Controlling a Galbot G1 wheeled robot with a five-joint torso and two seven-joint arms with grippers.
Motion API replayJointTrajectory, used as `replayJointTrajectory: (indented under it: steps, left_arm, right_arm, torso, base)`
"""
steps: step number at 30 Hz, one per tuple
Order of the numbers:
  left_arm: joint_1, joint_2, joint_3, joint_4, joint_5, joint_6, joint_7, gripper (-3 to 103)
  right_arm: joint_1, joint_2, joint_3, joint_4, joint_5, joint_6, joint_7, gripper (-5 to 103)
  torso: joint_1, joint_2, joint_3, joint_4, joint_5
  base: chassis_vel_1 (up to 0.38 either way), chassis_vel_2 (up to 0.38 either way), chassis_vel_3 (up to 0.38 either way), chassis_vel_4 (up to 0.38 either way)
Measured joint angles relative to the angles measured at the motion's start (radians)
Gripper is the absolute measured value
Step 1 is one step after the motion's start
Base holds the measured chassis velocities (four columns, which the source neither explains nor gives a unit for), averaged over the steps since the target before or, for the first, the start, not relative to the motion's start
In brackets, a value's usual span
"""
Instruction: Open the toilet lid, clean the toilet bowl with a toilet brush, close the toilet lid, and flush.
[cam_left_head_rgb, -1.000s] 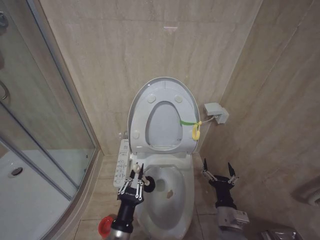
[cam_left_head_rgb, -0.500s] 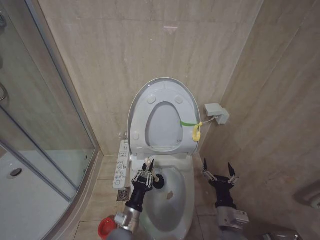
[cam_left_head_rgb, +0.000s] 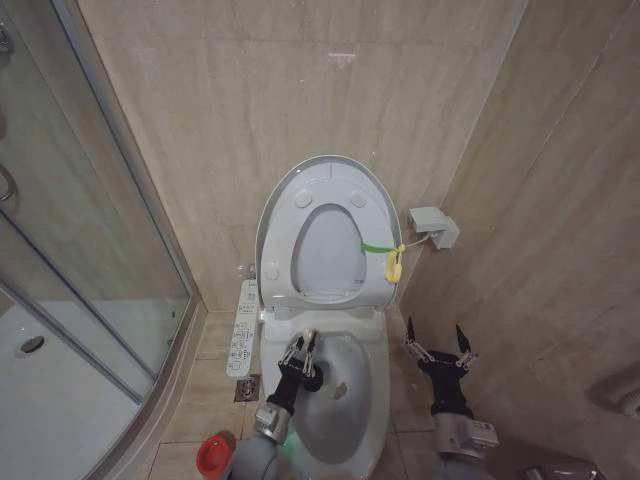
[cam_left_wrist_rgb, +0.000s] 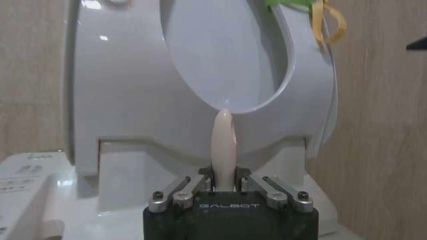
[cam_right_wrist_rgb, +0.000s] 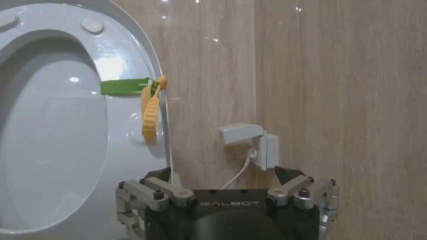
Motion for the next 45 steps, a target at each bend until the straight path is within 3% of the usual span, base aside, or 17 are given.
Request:
replayJointTrajectory:
  steps: [12, 25, 31, 45]
  left_arm:
    - [-0.109, -0.034, 0.036, 0.194, -0.003, -0.049, 0.028, 20]
    - [-0.165, -0.078, 0.052, 0.318, -0.005, -0.087, 0.047, 20]
    - [-0.141, -0.077, 0.052, 0.257, 0.017, -0.087, 0.038, 20]
    - [-0.034, -0.062, 0.061, 0.019, 0.094, -0.040, 0.004, 19]
  right_arm:
    - [0.000, 0.000, 0.000, 0.000, 0.000, 0.000, 0.000, 100]
    - [0.000, 0.000, 0.000, 0.000, 0.000, 0.000, 0.000, 100]
    - [0.000, 0.000, 0.000, 0.000, 0.000, 0.000, 0.000, 100]
    - [0.000, 0.000, 0.000, 0.000, 0.000, 0.000, 0.000, 100]
  torso:
    - [0.000, 0.000, 0.000, -0.0001, 0.0000]
    - [0.000, 0.001, -0.001, -0.0002, 0.0009]
    - [0.000, 0.000, 0.000, 0.0003, -0.0008]
    - [0.000, 0.000, 0.000, 0.0000, 0.0000]
  base:
    - [0.000, 0.000, 0.000, 0.000]
    - [0.000, 0.000, 0.000, 0.000]
    - [0.000, 0.000, 0.000, 0.000]
    - [0.000, 0.000, 0.000, 0.000]
